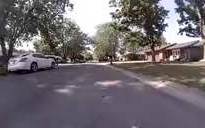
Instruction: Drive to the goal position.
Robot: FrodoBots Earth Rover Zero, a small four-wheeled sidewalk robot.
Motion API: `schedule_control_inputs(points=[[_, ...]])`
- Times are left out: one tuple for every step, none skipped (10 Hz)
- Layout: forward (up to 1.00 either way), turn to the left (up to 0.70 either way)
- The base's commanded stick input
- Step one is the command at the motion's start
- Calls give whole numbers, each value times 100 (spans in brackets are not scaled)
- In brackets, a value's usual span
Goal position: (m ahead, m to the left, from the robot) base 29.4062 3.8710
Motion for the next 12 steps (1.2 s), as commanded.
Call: schedule_control_inputs(points=[[69, -13], [69, -12], [69, 3], [69, 3], [69, 3], [69, 3], [69, 3], [69, 3], [69, 3], [69, 3], [69, 3], [69, 3]])
